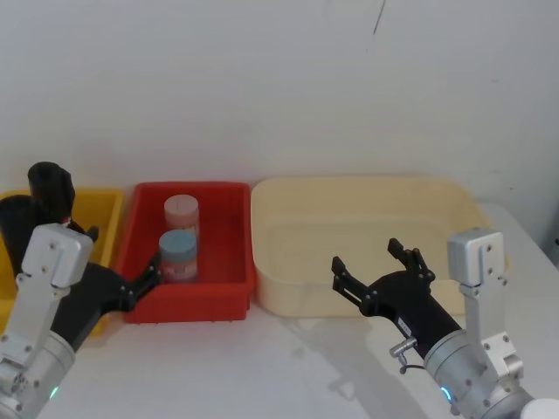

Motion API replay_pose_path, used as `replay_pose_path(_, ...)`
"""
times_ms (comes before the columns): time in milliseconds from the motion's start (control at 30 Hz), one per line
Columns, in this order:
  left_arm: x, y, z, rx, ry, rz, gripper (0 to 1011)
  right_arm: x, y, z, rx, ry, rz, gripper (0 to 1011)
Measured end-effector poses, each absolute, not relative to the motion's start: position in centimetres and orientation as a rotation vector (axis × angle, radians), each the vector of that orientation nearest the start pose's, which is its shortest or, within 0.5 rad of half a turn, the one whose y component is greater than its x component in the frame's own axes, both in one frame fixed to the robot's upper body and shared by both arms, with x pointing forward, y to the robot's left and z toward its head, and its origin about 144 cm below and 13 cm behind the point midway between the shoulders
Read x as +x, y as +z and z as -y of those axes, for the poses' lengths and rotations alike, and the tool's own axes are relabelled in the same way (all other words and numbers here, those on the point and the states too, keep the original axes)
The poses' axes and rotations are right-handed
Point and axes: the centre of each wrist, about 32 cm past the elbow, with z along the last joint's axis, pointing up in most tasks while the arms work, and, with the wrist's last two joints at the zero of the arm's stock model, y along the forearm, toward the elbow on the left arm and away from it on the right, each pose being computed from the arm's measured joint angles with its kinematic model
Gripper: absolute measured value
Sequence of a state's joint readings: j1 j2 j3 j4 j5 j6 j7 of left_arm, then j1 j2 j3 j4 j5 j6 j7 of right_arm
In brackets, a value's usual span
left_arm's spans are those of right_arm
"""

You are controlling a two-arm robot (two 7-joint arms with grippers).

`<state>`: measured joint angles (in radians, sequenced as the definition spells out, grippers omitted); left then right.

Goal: Pick up the garbage bag with the one hand and transfer it to the other hand.

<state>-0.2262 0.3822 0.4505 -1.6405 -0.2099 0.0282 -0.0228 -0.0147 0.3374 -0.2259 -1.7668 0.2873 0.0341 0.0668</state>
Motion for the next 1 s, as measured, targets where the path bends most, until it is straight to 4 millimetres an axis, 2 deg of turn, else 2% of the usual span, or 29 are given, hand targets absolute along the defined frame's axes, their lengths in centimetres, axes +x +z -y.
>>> replay_pose_path(200,48.0,120.5,-20.5,0.073,1.117,0.213,1001,44.3,118.9,23.7,0.026,-1.229,0.075,1002)
replay_pose_path(567,46.1,120.6,-23.8,0.084,1.175,0.112,1001,44.3,118.9,23.7,0.026,-1.229,0.075,1001)
replay_pose_path(1000,46.7,121.5,-26.6,0.079,1.254,0.005,1001,44.3,118.9,23.7,0.026,-1.229,0.075,1001)
